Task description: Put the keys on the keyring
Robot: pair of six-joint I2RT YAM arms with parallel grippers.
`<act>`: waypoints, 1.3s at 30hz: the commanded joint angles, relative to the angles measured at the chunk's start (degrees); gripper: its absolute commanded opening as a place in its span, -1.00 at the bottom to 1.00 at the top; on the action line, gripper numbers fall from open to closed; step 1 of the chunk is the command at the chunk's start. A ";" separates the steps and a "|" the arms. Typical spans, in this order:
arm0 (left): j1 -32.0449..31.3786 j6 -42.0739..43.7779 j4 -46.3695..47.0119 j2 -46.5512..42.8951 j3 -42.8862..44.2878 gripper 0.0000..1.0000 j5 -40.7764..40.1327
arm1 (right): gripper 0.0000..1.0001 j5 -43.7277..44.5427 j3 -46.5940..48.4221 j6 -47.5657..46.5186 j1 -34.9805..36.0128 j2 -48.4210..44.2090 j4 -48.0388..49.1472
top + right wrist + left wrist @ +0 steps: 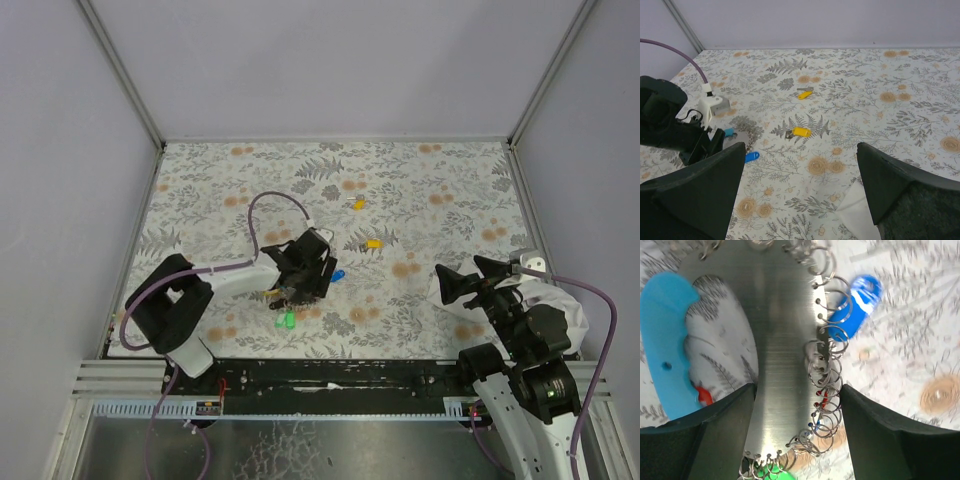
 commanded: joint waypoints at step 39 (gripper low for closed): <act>13.70 -10.87 20.30 -21.77 -19.68 0.42 7.08 | 0.61 -27.97 -5.21 15.38 5.51 55.61 33.18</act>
